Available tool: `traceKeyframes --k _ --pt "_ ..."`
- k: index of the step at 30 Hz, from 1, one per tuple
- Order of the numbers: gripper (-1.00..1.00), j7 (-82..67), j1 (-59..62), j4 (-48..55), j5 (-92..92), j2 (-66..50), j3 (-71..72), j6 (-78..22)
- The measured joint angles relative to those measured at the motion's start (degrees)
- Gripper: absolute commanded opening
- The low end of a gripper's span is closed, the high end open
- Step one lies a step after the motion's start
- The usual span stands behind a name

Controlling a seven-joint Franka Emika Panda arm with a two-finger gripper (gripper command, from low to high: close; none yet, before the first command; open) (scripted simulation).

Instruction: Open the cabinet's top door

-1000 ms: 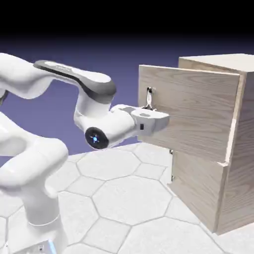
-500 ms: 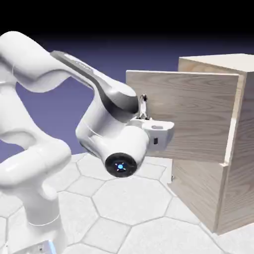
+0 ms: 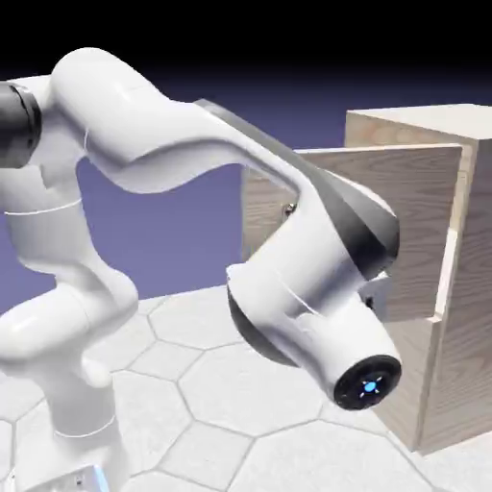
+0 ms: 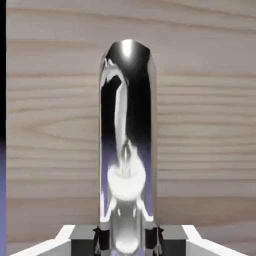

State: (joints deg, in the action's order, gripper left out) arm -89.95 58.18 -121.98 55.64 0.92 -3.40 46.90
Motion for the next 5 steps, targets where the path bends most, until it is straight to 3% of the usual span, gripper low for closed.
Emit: traceKeyframes --k 4,5 --pt "-1.0 -1.6 0.1 8.4 -3.4 -6.5 0.4 -4.8" --pt "1.0 -1.6 0.1 8.5 -3.4 -6.6 0.4 -4.8"
